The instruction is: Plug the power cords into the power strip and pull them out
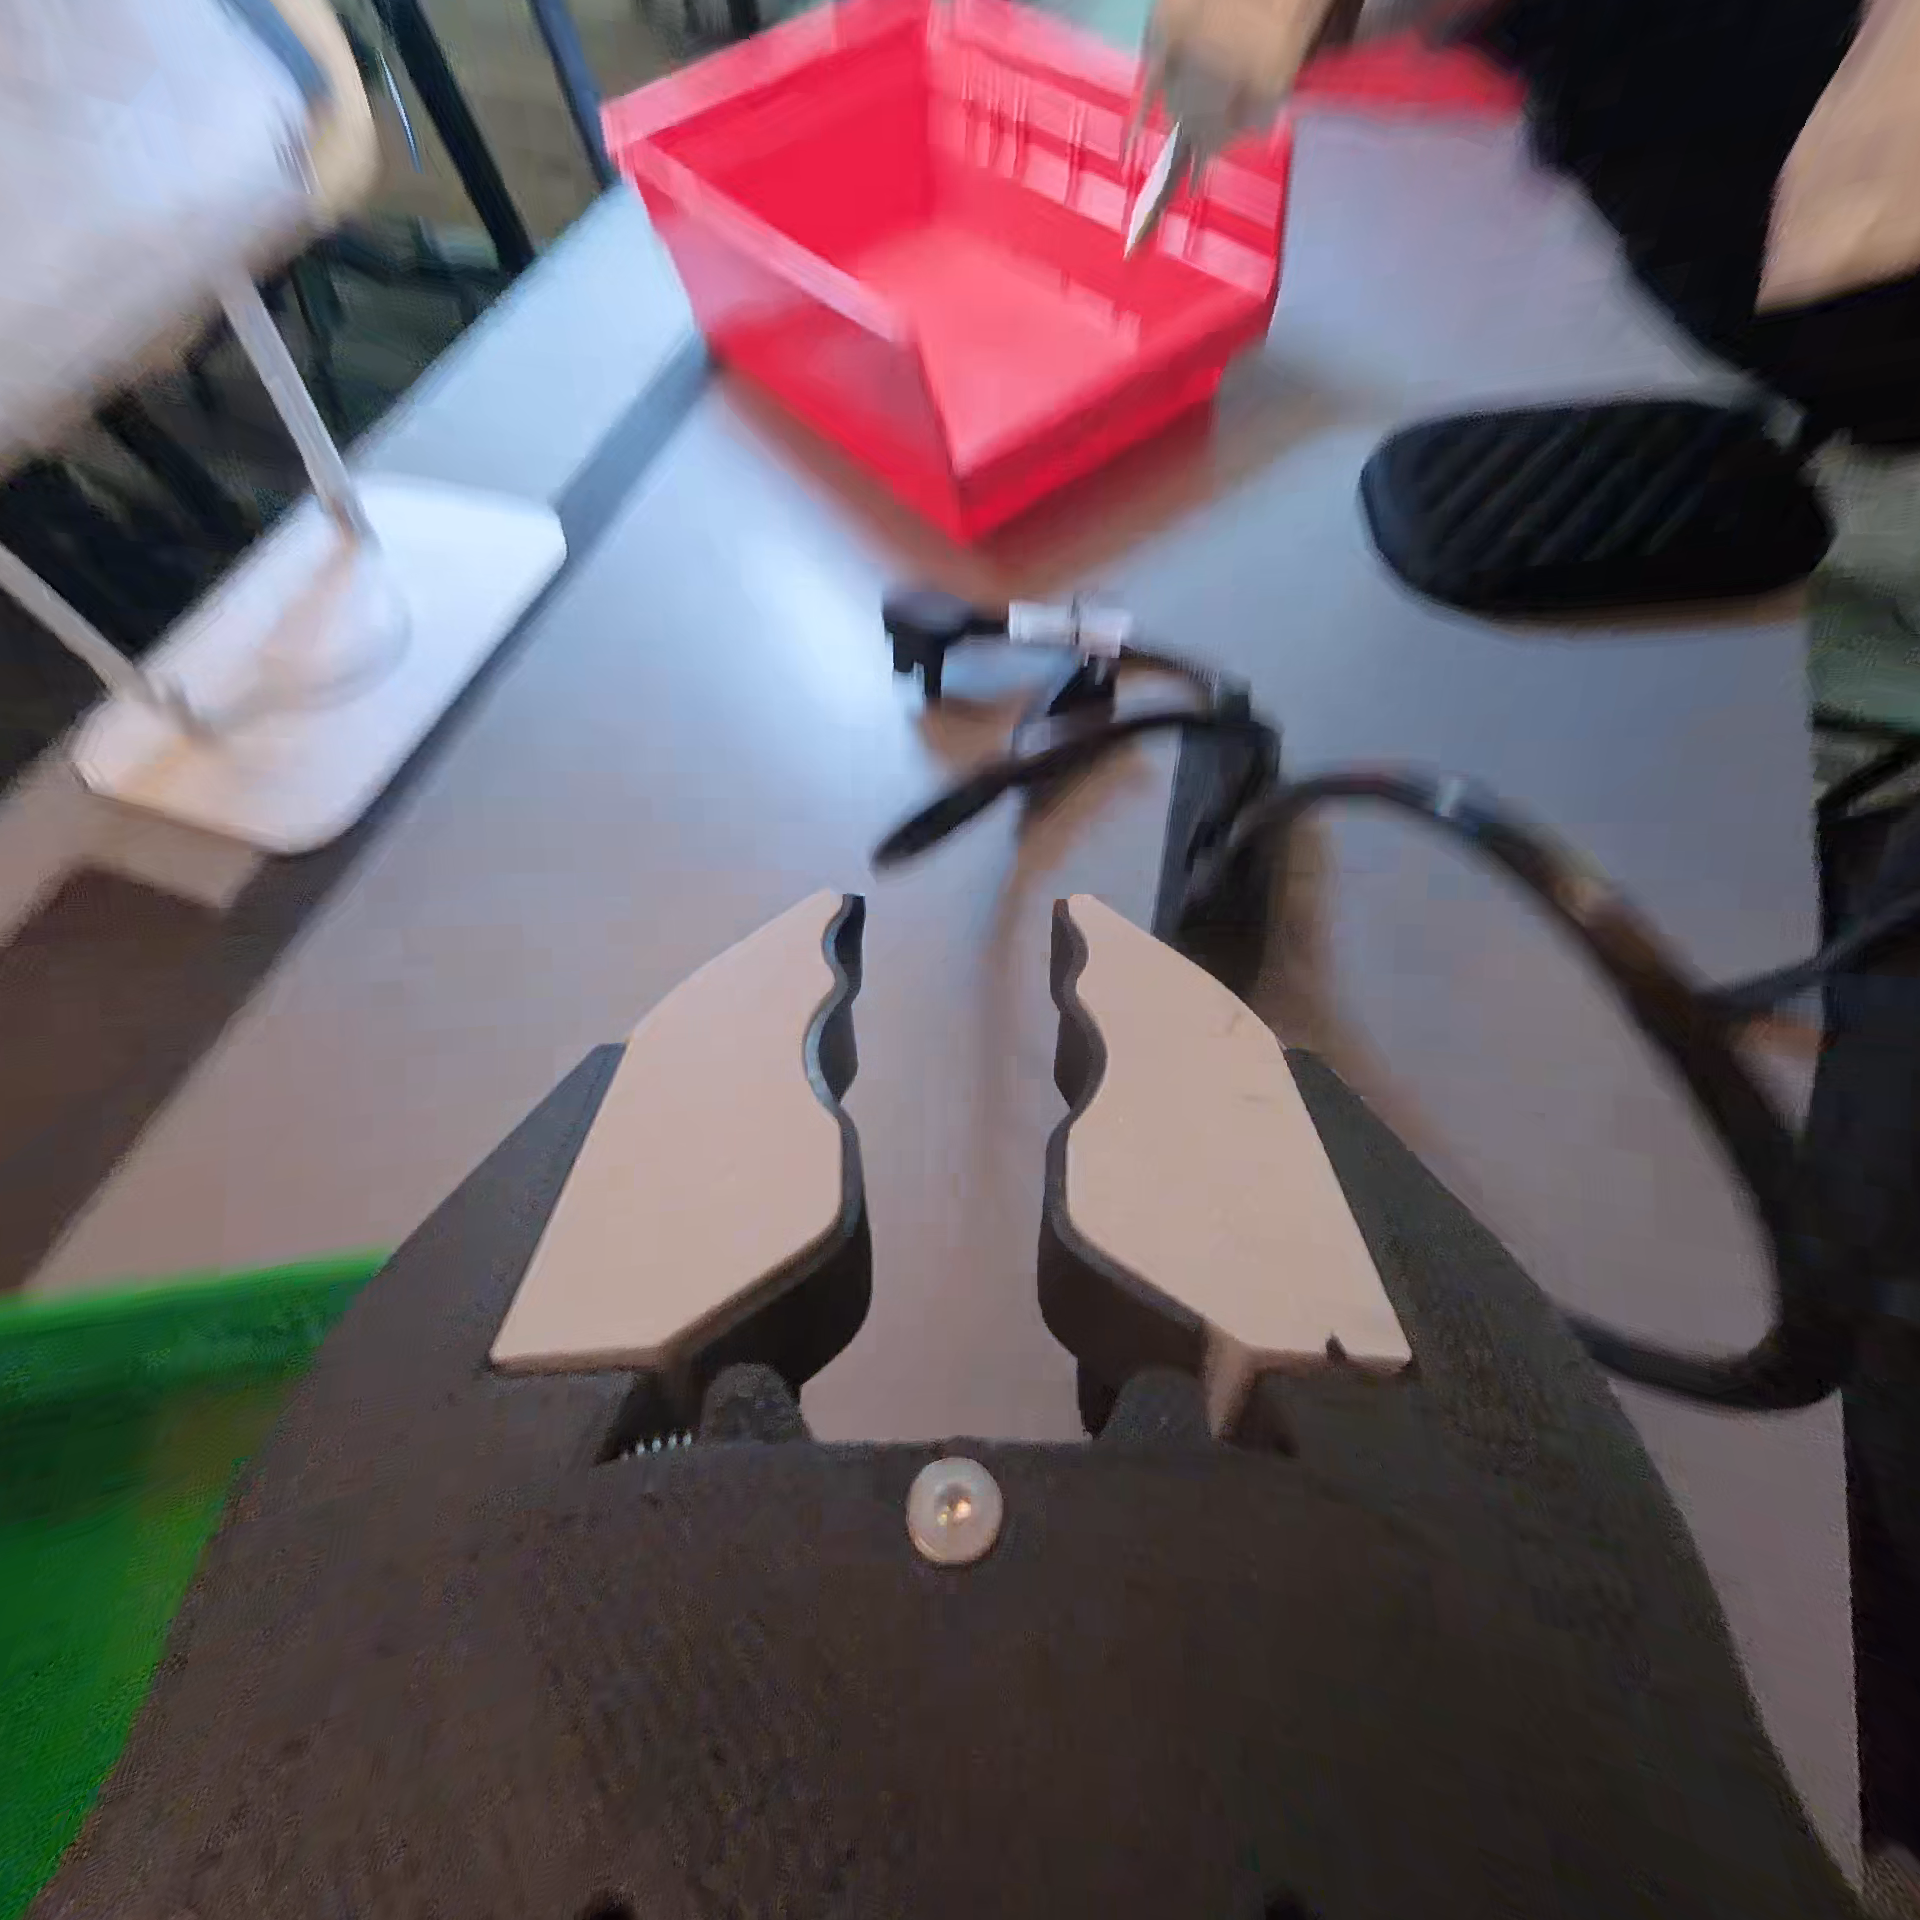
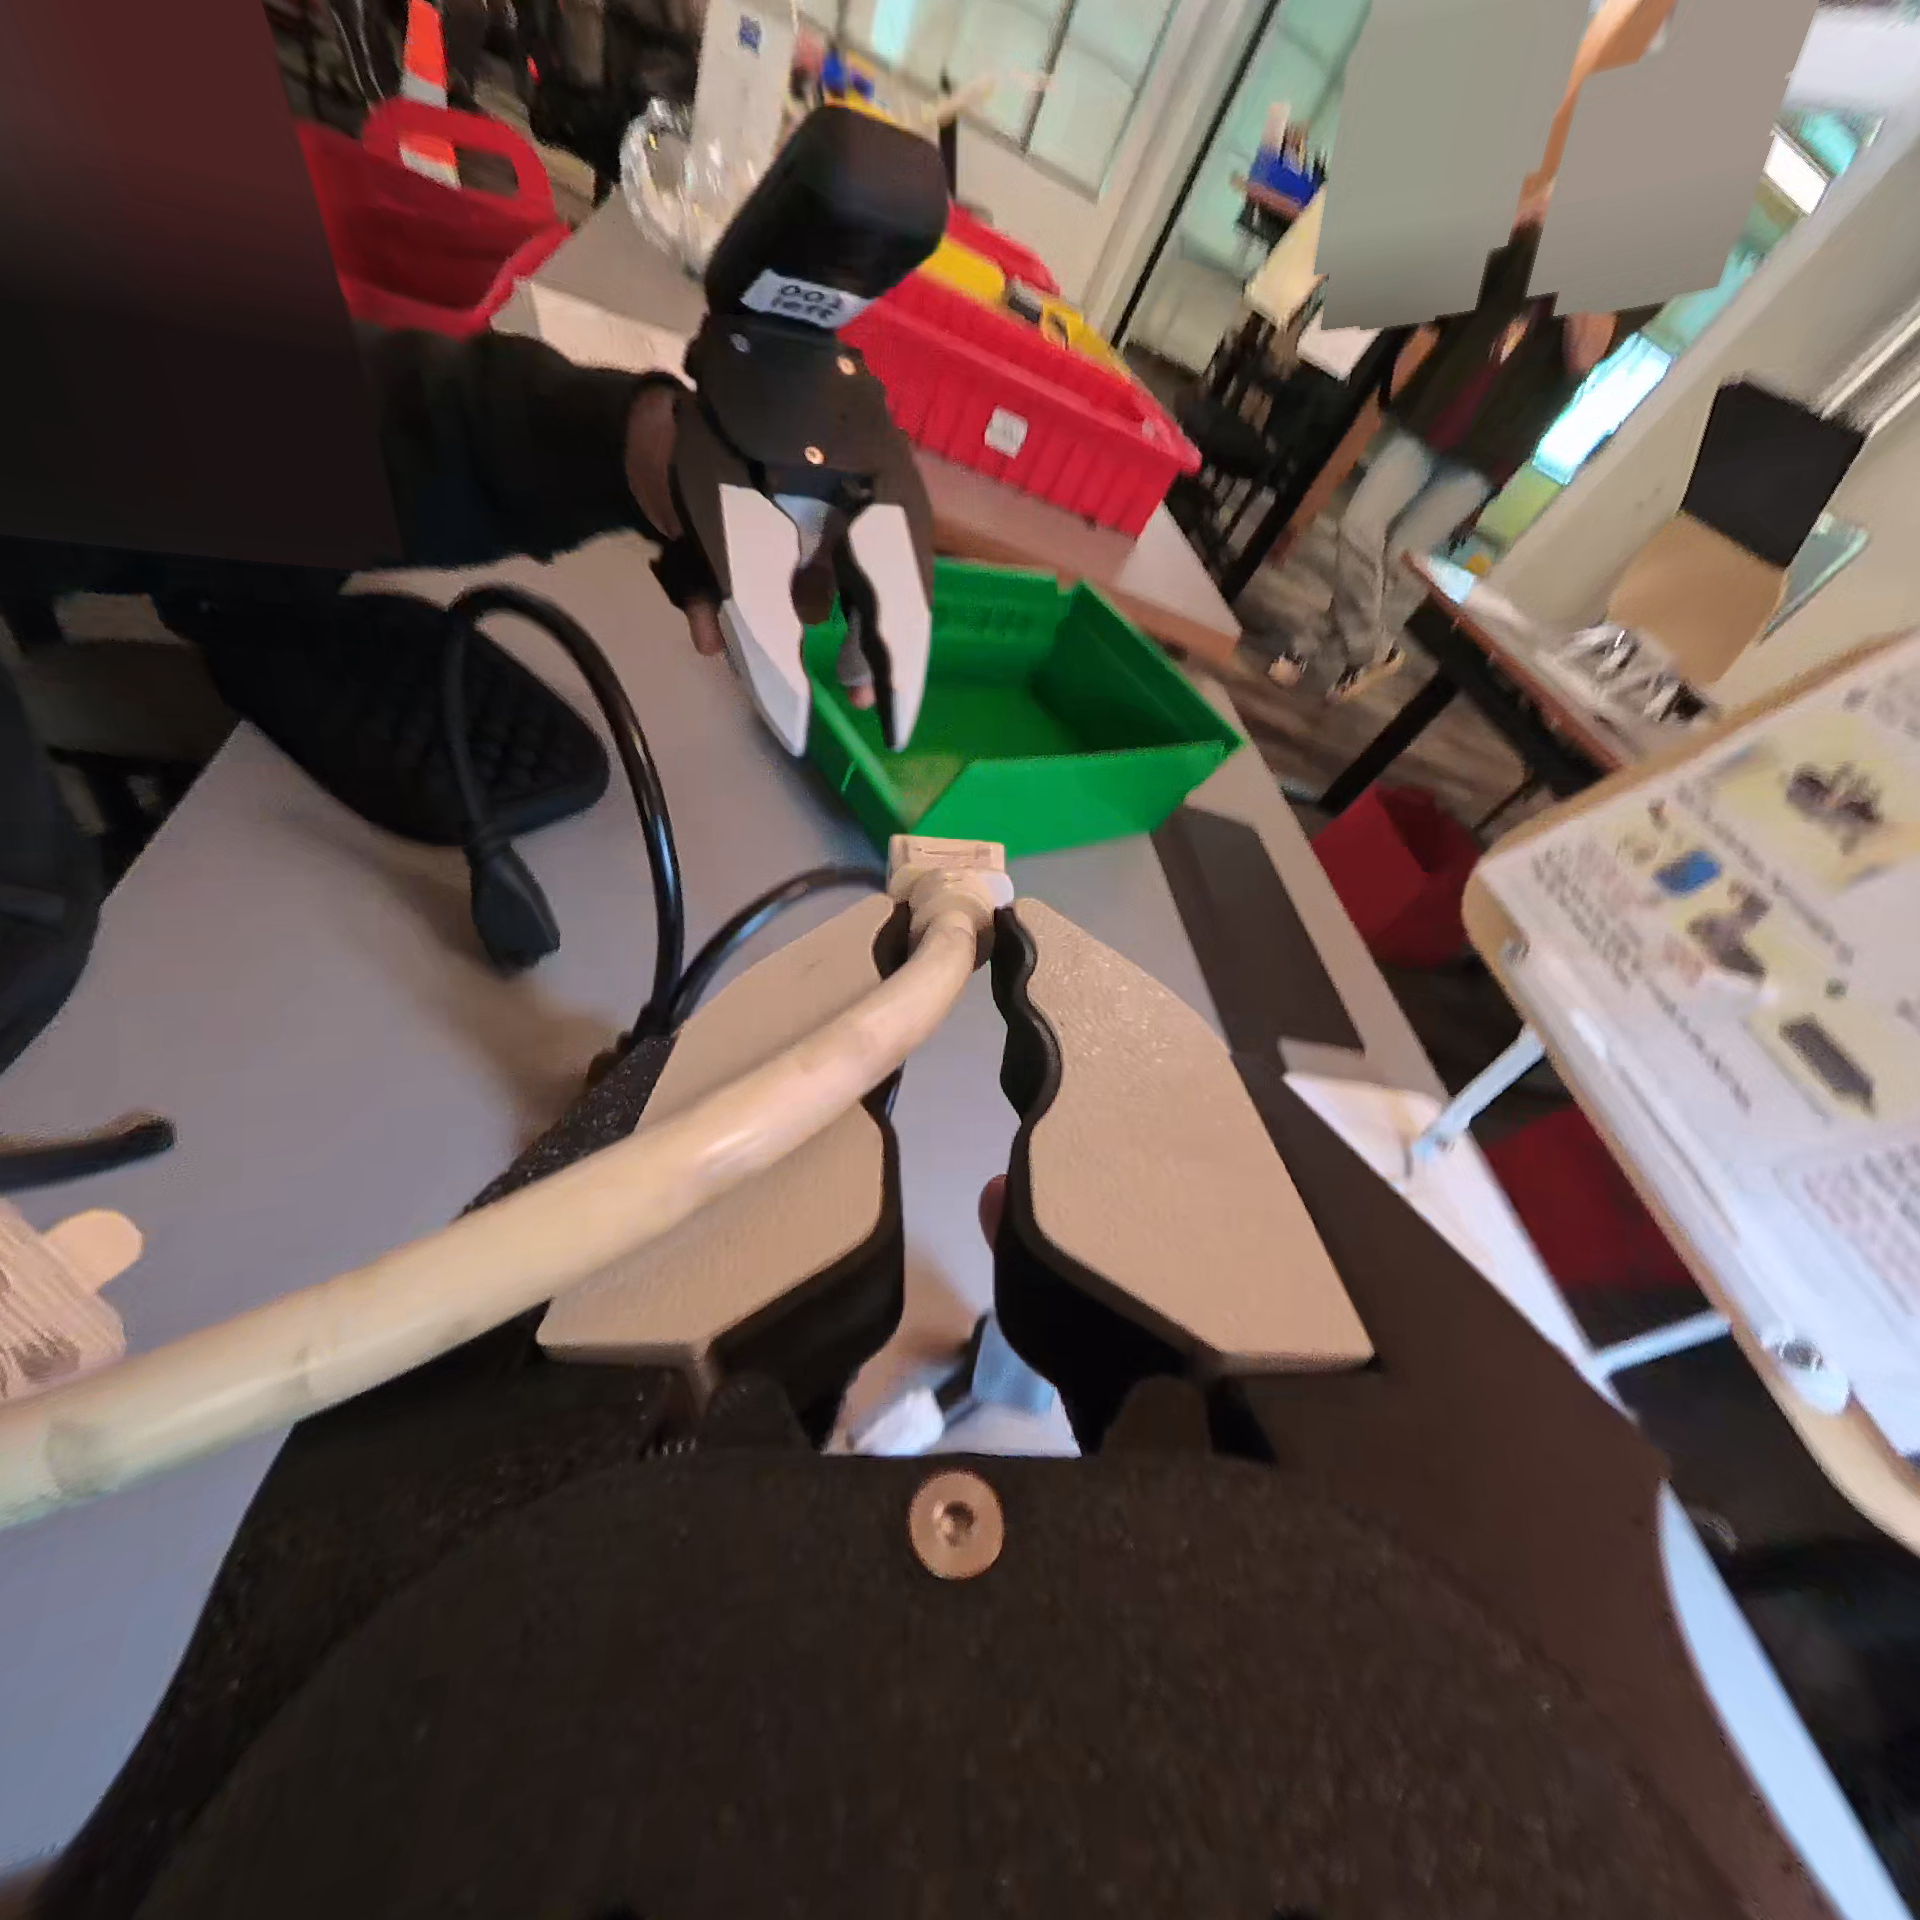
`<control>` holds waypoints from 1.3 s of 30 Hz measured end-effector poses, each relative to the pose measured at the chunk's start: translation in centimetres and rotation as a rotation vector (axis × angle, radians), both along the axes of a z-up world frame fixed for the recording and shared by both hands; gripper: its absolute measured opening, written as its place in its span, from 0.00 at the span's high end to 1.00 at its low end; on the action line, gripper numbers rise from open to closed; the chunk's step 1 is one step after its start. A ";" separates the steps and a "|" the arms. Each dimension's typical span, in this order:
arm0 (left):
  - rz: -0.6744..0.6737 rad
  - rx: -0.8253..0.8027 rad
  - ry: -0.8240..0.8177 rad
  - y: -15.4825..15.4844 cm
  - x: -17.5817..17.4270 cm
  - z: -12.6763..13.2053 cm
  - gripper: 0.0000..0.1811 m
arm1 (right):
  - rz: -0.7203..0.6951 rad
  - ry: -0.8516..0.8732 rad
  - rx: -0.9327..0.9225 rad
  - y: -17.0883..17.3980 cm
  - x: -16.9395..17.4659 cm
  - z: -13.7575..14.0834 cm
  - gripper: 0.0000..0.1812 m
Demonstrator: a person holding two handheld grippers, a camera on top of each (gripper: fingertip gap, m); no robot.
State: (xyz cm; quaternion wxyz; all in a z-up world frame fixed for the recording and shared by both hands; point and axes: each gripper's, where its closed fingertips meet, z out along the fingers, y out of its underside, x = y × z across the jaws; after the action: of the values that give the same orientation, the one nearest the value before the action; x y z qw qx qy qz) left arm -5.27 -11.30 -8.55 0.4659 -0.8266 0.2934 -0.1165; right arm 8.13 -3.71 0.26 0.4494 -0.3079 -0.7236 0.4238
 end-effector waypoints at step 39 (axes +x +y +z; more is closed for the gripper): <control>-0.276 -0.234 0.039 -0.1 10.0 -13.7 0.77 | 0.060 -1.050 0.315 -3.5 0.8 -16.4 0.91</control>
State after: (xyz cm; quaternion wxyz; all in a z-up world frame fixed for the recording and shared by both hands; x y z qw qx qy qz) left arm 4.72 -11.36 -22.25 0.3401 -0.8294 0.3974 -0.1964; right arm 8.88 -7.24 -16.12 0.0563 -0.3861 -0.9138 0.1126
